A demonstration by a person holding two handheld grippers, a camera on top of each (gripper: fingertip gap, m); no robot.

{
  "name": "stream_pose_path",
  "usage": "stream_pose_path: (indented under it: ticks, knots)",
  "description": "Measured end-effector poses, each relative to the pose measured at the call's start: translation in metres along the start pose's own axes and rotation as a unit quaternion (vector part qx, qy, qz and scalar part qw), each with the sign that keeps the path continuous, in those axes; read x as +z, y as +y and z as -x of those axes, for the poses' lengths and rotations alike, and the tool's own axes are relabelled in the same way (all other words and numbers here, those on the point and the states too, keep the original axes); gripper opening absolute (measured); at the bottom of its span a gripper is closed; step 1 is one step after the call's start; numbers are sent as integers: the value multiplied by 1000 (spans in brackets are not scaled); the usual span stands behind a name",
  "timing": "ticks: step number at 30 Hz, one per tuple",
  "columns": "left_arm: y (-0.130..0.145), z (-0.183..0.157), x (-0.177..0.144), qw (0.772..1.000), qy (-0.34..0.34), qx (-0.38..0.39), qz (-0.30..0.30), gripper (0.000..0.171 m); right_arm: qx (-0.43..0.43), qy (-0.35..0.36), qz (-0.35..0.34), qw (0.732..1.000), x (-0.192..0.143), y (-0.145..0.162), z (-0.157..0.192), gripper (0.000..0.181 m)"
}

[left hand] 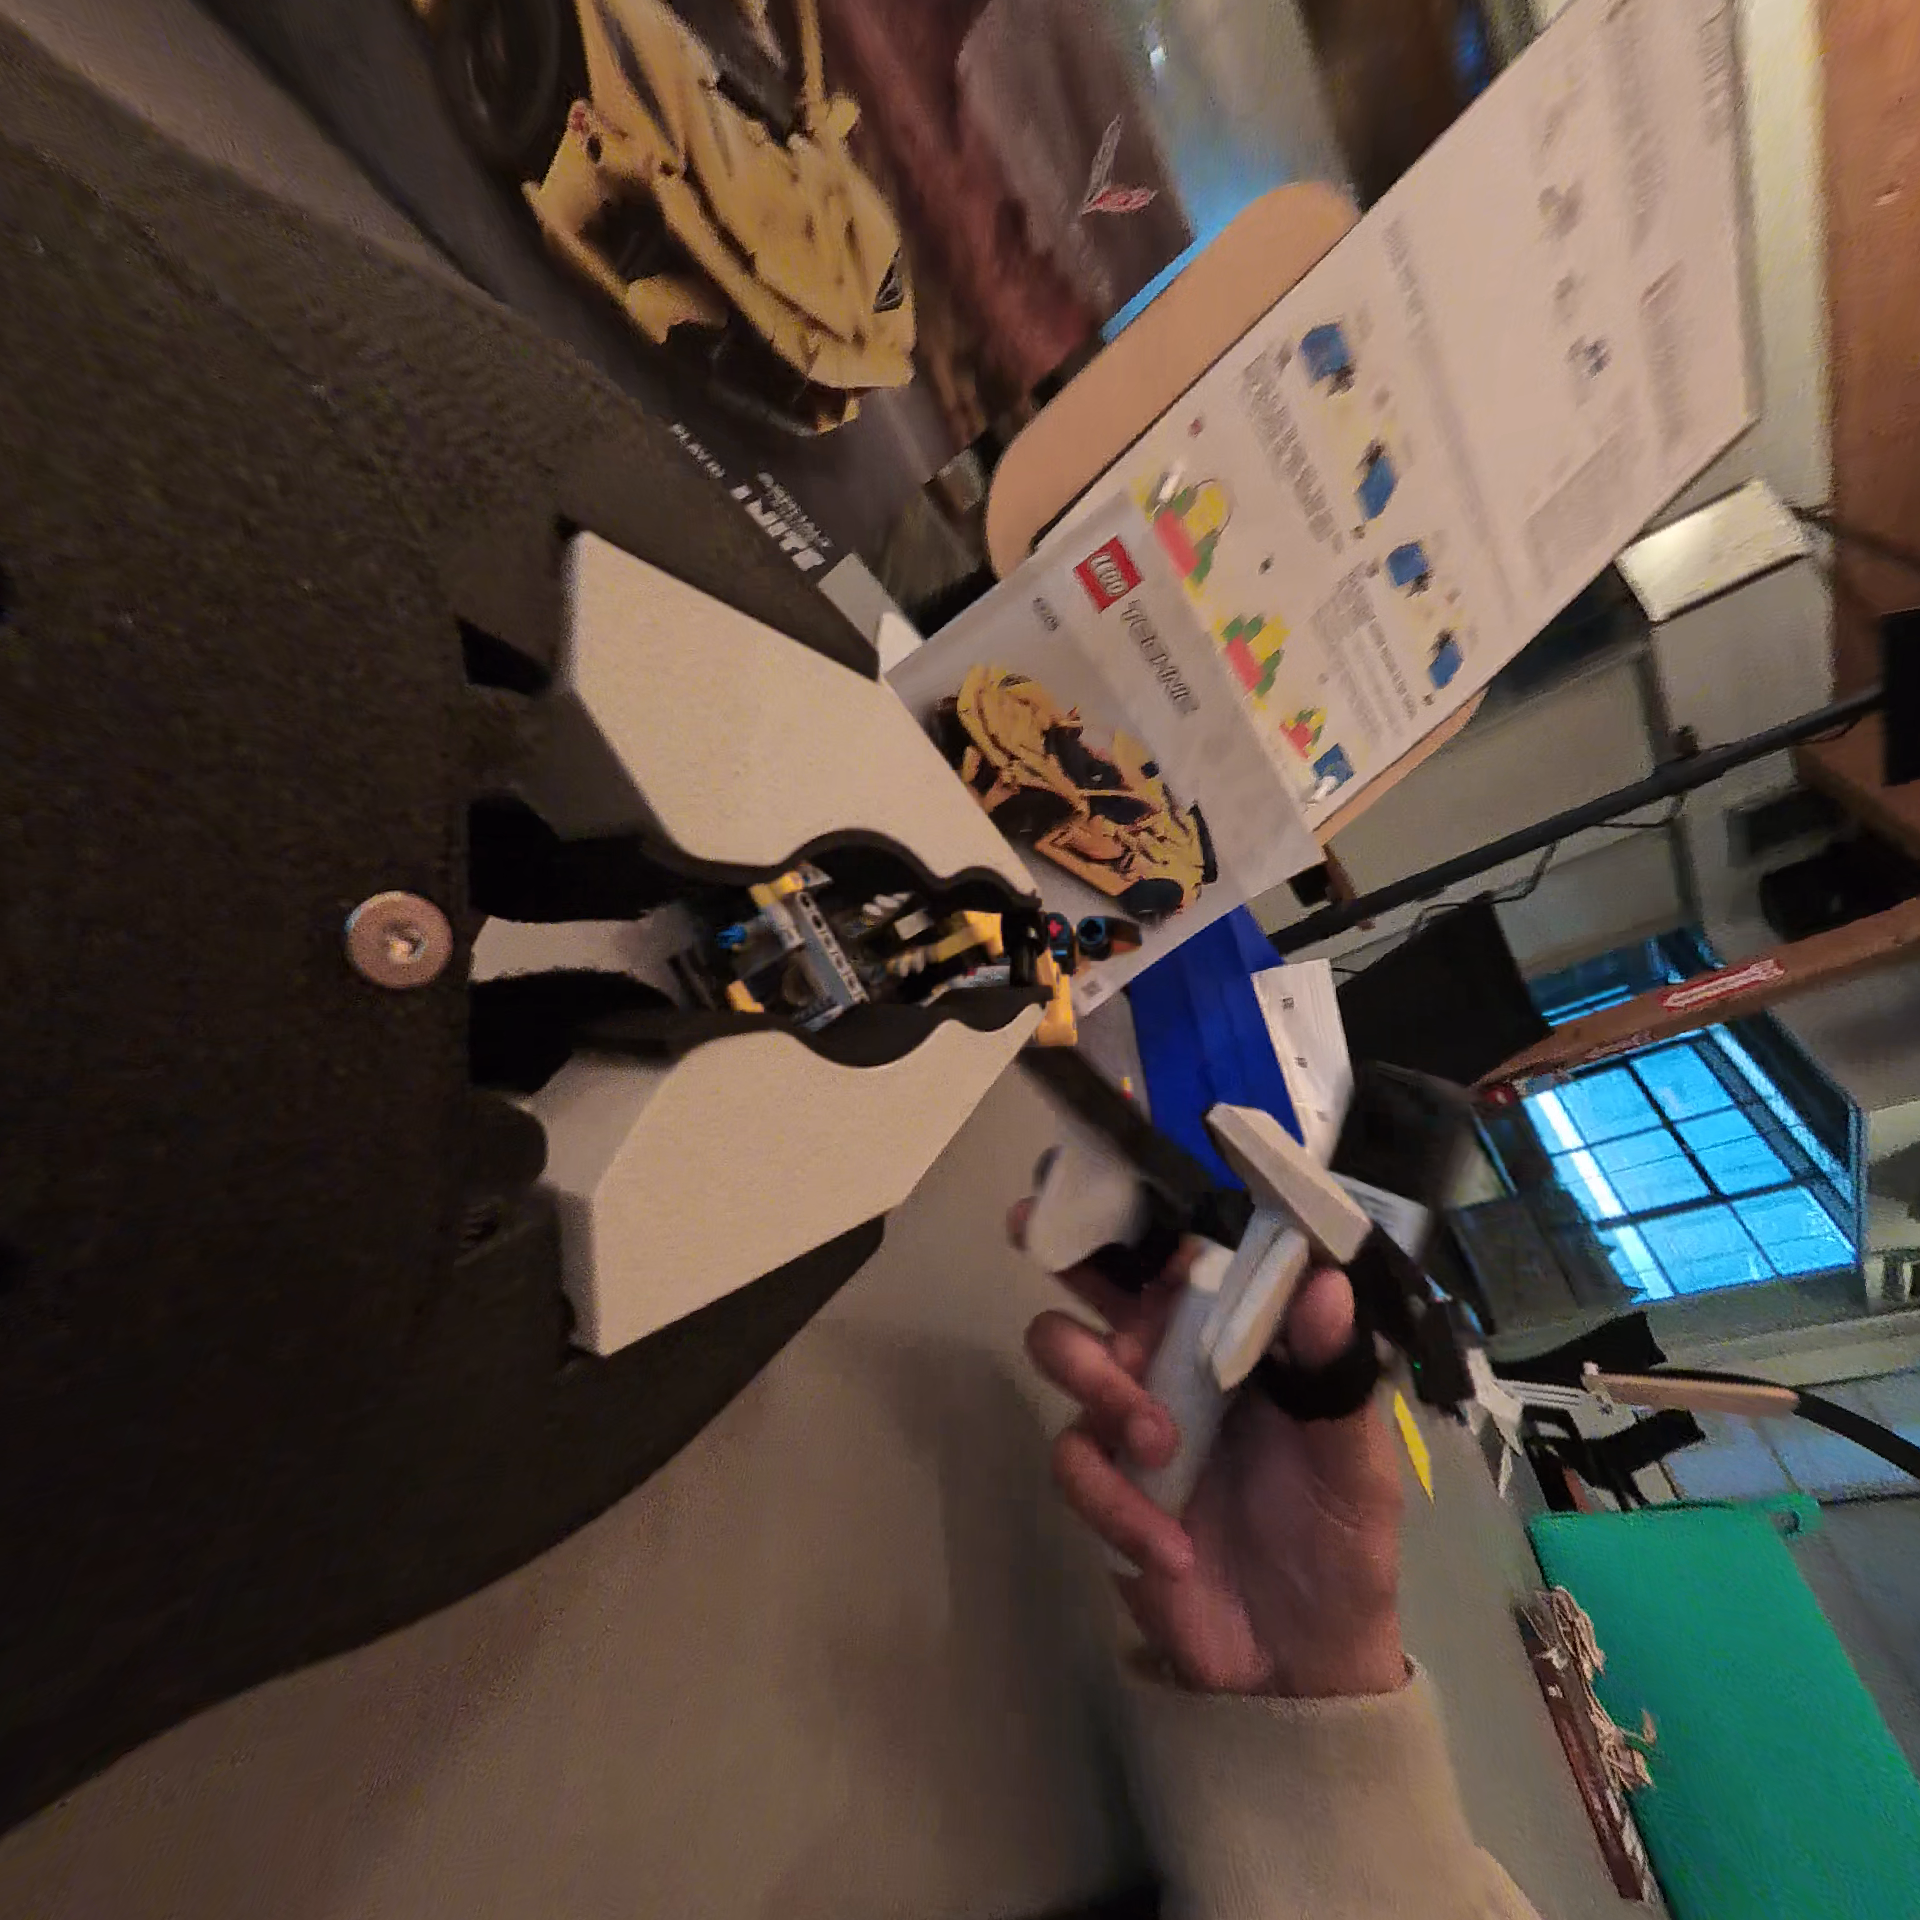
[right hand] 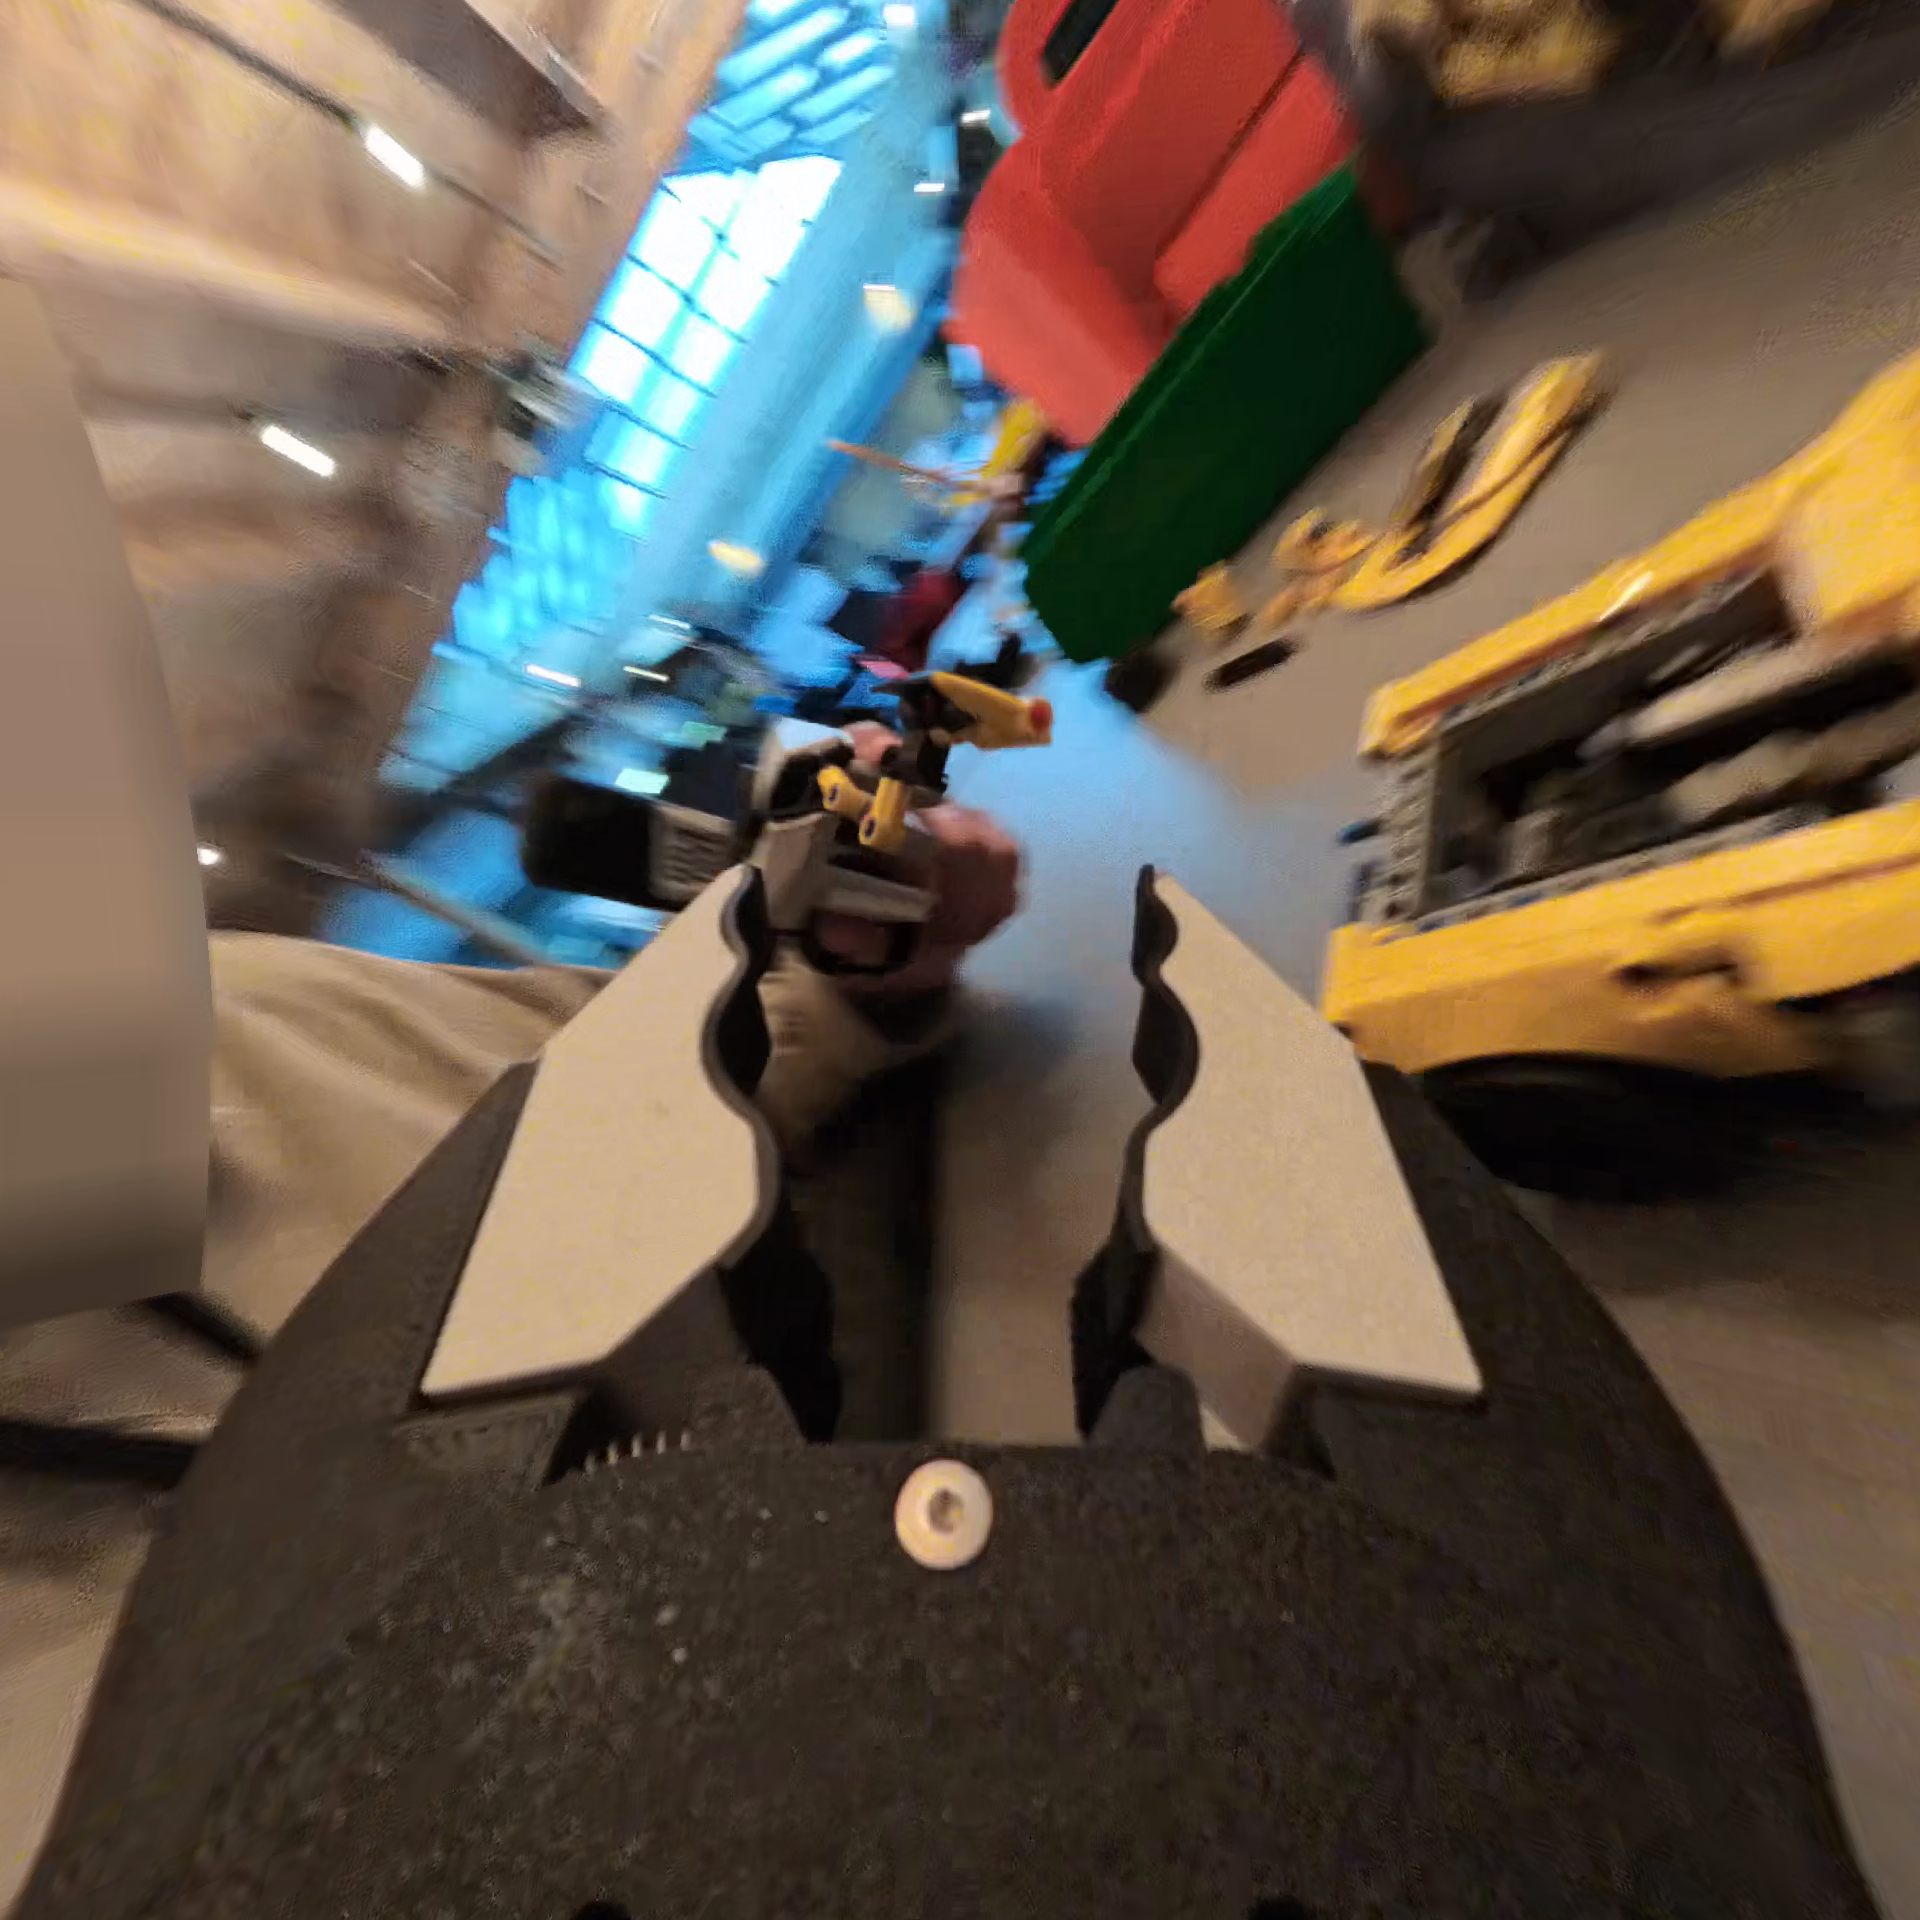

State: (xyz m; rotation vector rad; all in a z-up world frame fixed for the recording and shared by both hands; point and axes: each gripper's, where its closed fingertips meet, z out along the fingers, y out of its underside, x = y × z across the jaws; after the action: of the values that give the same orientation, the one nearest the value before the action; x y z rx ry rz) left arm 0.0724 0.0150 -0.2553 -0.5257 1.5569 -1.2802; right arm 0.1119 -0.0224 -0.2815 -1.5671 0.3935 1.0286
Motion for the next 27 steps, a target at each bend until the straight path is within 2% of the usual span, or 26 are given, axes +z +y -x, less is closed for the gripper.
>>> stream_pose_path:
  ticks: [2, 4, 6, 8, 11, 13, 15, 18, 20, 21, 23, 27]
  knots:
    - [-8, -2, 0, 1000, -8, 19, -23, 13, 108, -80, 5, 991, 12, 9, 5, 67]
    - [-12, -7, 1, 999, -1, 14, -38, 13, 135, -122, 20, 983, 25, 16, 14, 66]
    - [-13, -10, 4, 999, 3, 4, -44, 13, 132, -164, 9, 977, 30, 11, 30, 53]
    - [-10, -15, 7, 999, 14, -5, -41, 13, 106, -155, 12, 982, 32, 11, 32, 25]
    - [-6, -18, 9, 999, 21, -24, -33, 13, 69, -119, 14, 990, 29, 10, 28, 21]
    - [0, -21, 10, 993, 55, -105, -8, 14, 27, -80, 20, 996, 26, 12, 22, 21]
    - [0, -17, 9, 970, 94, -223, -5, 20, -16, -61, 22, 998, 22, 10, 23, 21]
    - [0, -15, 9, 907, 161, -388, -11, 24, -57, -43, 28, 997, 20, 10, 23, 21]
    - [-4, -14, 7, 867, 197, -457, -28, 24, -70, -43, 31, 996, 20, 11, 25, 21]
    - [-7, -13, 5, 854, 208, -475, -37, 24, -80, -39, 34, 995, 20, 11, 25, 21]
    - [-8, -16, 3, 843, 225, -486, -37, 23, -101, -33, 38, 994, 20, 12, 26, 21]
    - [-10, -27, 2, 839, 250, -482, -24, 22, -119, -37, 41, 991, 22, 14, 30, 21]
